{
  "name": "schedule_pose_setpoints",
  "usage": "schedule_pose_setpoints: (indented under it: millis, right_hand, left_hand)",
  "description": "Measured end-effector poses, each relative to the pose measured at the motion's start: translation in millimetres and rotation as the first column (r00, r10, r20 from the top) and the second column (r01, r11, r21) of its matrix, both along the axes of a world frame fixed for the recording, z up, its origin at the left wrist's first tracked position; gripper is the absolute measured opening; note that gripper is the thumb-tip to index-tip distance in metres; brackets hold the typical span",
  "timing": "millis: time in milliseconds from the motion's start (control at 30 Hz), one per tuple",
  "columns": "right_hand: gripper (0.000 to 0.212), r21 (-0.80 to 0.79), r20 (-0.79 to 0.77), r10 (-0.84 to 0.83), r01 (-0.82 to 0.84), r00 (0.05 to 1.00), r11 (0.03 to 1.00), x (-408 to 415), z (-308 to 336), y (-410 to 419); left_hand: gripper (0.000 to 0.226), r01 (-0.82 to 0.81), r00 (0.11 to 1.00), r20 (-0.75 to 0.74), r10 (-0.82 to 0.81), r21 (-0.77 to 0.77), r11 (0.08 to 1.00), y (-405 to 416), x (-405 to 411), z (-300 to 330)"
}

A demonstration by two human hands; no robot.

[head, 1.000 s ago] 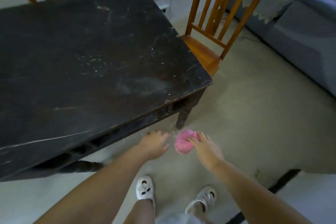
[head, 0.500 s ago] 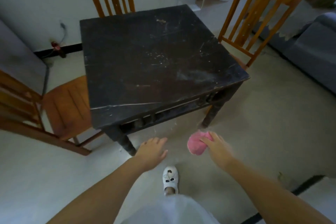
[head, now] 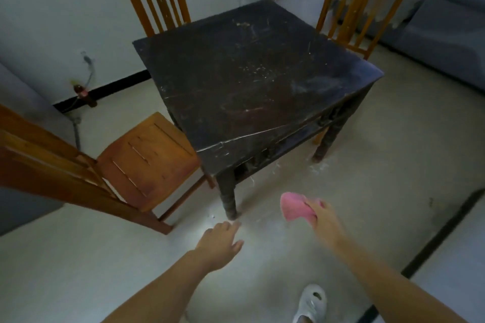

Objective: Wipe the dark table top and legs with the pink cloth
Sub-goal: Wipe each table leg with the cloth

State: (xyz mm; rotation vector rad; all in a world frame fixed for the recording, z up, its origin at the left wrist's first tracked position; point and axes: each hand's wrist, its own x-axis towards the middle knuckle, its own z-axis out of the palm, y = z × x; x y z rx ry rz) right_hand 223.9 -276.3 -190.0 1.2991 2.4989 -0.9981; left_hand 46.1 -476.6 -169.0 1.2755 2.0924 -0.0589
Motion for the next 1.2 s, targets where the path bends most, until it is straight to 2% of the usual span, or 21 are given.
schedule_pose_setpoints:
  millis: [200, 333, 400, 500, 600, 667, 733, 767, 833, 900, 933, 1000, 1033, 1100, 1167, 1200]
  right_hand:
    - [0.024, -0.056, 0.000, -0.187, 0.187, 0.982, 0.981, -52, -22, -81]
    - [0.042, -0.127, -0.053, -0.315, 0.307, 0.947, 0.943, -78, -39, -111]
    - [0.043, -0.165, -0.039, -0.423, 0.412, 0.905, 0.896, -85, -59, -115]
    - [0.023, -0.208, -0.022, -0.566, 0.550, 0.824, 0.809, -93, -104, -121]
    - [0.013, -0.270, -0.062, -0.644, 0.608, 0.763, 0.747, -106, -167, -119]
    - [0.020, -0.327, -0.100, -0.675, 0.616, 0.731, 0.716, -120, -219, -117]
    - [0.041, -0.348, -0.163, -0.692, 0.615, 0.704, 0.708, -138, -261, -117]
    - [0.041, -0.371, -0.199, -0.717, 0.626, 0.669, 0.686, -147, -277, -117]
    - [0.022, -0.436, -0.278, -0.761, 0.629, 0.586, 0.643, -164, -307, -117]
    - [0.014, -0.478, -0.375, -0.777, 0.612, 0.506, 0.630, -180, -334, -111]
    - [0.013, -0.496, -0.439, -0.760, 0.576, 0.479, 0.650, -190, -346, -108]
    - [0.028, -0.477, -0.558, -0.687, 0.498, 0.465, 0.724, -208, -368, -102]
    - [0.027, -0.460, -0.633, -0.638, 0.449, 0.439, 0.766, -217, -378, -99]
    - [0.022, -0.429, -0.773, -0.543, 0.361, 0.329, 0.828, -235, -390, -98]
    - [0.033, -0.433, -0.837, -0.508, 0.322, 0.202, 0.842, -250, -398, -93]
    - [0.039, -0.420, -0.857, -0.486, 0.315, 0.171, 0.851, -255, -400, -91]
  left_hand:
    - [0.050, 0.106, 0.994, 0.006, -0.106, 0.005, 0.994, -61, -77, -20]
    - [0.049, 0.108, 0.994, -0.009, -0.108, -0.012, 0.994, -71, -107, -45]
    - [0.049, 0.065, 0.998, 0.021, -0.066, 0.021, 0.998, -68, -111, -66]
    - [0.050, -0.052, 0.991, 0.127, 0.044, 0.059, 0.997, -63, -114, -118]
    - [0.050, -0.228, 0.953, 0.230, 0.197, 0.117, 0.967, -46, -116, -183]
    - [0.052, -0.351, 0.906, 0.303, 0.295, 0.152, 0.924, -31, -119, -222]
    - [0.057, -0.409, 0.883, 0.335, 0.330, 0.198, 0.891, -15, -126, -259]
    - [0.061, -0.418, 0.881, 0.341, 0.328, 0.236, 0.877, -6, -130, -276]
    - [0.067, -0.430, 0.879, 0.370, 0.301, 0.340, 0.836, 8, -135, -308]
    - [0.067, -0.428, 0.873, 0.436, 0.219, 0.469, 0.773, 19, -140, -331]
    - [0.061, -0.433, 0.858, 0.489, 0.155, 0.528, 0.731, 25, -142, -339]
    - [0.034, -0.450, 0.811, 0.585, 0.004, 0.619, 0.644, 38, -147, -348]
    - [0.028, -0.464, 0.795, 0.605, -0.049, 0.657, 0.595, 45, -150, -351]
    - [0.028, -0.499, 0.772, 0.626, -0.111, 0.704, 0.506, 60, -155, -358]
    - [0.029, -0.534, 0.742, 0.652, -0.155, 0.714, 0.453, 72, -159, -367]
    - [0.028, -0.547, 0.731, 0.659, -0.176, 0.721, 0.425, 76, -159, -370]
